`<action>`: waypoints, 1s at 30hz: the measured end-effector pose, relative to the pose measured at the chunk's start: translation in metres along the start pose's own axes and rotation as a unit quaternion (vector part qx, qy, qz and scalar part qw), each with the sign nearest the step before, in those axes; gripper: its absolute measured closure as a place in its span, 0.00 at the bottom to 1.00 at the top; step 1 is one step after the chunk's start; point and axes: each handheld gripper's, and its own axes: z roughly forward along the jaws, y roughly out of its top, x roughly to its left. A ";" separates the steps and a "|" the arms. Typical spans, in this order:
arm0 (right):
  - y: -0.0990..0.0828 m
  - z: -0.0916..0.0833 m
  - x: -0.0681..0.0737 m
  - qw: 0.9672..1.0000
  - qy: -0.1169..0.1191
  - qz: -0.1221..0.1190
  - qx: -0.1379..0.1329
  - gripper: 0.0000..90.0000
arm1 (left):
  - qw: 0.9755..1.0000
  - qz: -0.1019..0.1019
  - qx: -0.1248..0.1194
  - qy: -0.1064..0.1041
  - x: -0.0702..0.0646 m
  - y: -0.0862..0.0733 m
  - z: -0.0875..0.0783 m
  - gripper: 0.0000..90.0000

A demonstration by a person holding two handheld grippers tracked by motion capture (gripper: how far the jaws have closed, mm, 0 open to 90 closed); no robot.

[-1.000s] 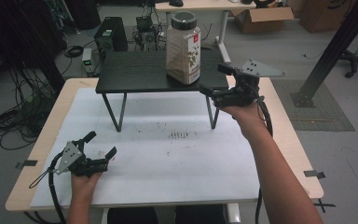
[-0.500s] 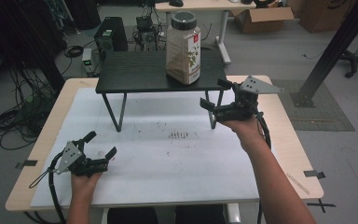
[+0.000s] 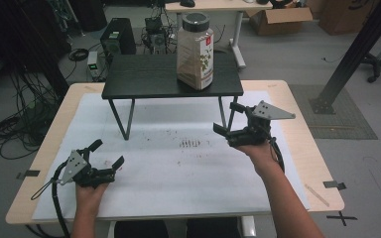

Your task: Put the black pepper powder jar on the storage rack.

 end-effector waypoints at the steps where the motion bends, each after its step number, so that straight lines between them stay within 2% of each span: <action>1: -0.004 0.000 0.000 1.000 0.000 0.003 0.002 0.00 | 1.000 0.000 0.000 0.000 0.000 0.000 0.000 0.00; 14: -0.044 0.000 0.000 1.000 0.004 0.020 0.012 0.00 | 1.000 0.001 0.000 0.000 0.000 0.000 0.000 0.00; 30: -0.092 0.007 0.001 0.998 -0.006 0.046 0.031 0.00 | 1.000 0.000 0.000 -0.001 0.000 0.000 0.000 0.00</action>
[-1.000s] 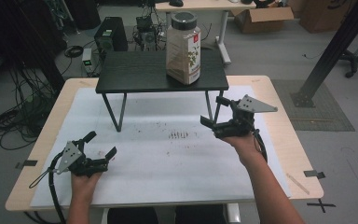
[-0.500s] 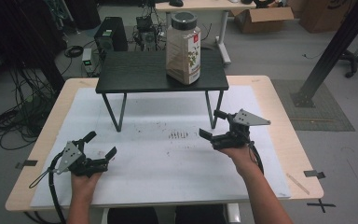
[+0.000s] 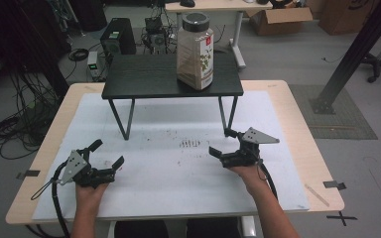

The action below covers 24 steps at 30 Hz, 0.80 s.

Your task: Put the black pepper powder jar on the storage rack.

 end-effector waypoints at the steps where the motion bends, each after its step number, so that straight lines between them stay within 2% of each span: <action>1: -0.003 0.001 0.000 1.000 0.000 0.002 -0.001 0.00 | 1.000 0.000 0.000 0.001 0.000 0.000 0.000 0.00; 5: -0.013 0.002 -0.002 1.000 -0.006 0.006 0.001 0.00 | 1.000 0.000 -0.001 0.001 0.000 0.000 0.000 0.00; 10: -0.021 0.004 0.000 1.000 -0.006 -0.003 0.000 0.00 | 1.000 0.000 0.000 0.000 0.000 0.000 0.000 0.00; 15: -0.023 0.001 0.001 1.000 -0.006 -0.009 -0.018 0.00 | 1.000 0.000 -0.001 0.001 0.000 0.000 0.000 0.00; 24: -0.029 -0.007 0.011 0.996 -0.012 -0.057 -0.064 0.00 | 1.000 0.000 -0.001 0.001 0.000 0.000 0.000 0.00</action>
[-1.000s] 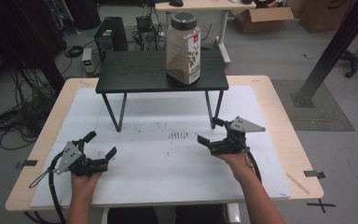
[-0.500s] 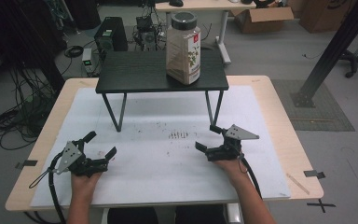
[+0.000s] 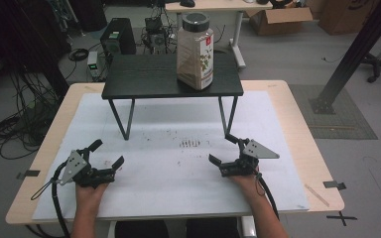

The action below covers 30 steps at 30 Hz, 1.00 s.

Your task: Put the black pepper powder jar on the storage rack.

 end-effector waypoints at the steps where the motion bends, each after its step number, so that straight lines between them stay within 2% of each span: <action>1: 0.000 0.000 0.002 1.000 0.000 -0.008 -0.003 0.00 | 1.000 0.000 0.000 0.000 0.000 0.000 0.000 0.00; 4: -0.001 -0.002 0.005 1.000 0.000 -0.028 -0.012 0.00 | 1.000 -0.001 0.000 0.000 0.000 0.000 0.000 0.00; 30: -0.002 -0.004 0.007 0.999 0.001 -0.034 -0.021 0.00 | 1.000 -0.001 0.000 0.001 0.000 0.000 0.000 0.00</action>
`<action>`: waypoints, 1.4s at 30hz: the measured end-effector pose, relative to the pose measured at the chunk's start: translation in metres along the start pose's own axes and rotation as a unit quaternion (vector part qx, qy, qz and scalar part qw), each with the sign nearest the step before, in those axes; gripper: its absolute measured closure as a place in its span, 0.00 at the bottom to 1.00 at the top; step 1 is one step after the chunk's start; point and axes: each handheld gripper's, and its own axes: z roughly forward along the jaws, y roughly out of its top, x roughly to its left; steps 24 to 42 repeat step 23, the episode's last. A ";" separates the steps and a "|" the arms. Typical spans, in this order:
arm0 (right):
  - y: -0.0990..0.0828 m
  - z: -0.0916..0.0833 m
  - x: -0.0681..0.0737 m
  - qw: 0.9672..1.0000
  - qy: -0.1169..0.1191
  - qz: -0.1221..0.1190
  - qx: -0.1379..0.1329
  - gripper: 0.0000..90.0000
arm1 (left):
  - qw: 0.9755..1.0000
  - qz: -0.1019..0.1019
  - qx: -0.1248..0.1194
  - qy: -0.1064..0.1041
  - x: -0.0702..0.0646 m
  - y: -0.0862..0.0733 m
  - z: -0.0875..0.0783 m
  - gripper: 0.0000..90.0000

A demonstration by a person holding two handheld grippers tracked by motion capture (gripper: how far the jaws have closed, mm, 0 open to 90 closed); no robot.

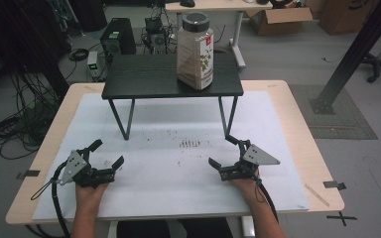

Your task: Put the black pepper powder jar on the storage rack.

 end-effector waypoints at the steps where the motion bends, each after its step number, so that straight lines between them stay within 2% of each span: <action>1: 0.000 0.000 0.000 1.000 0.000 0.001 0.000 0.00 | 1.000 -0.001 0.000 0.000 0.000 0.000 0.000 0.00; 42: 0.000 0.000 -0.001 1.000 0.000 0.004 0.000 0.00 | 1.000 0.003 0.000 0.000 -0.001 0.000 0.000 0.00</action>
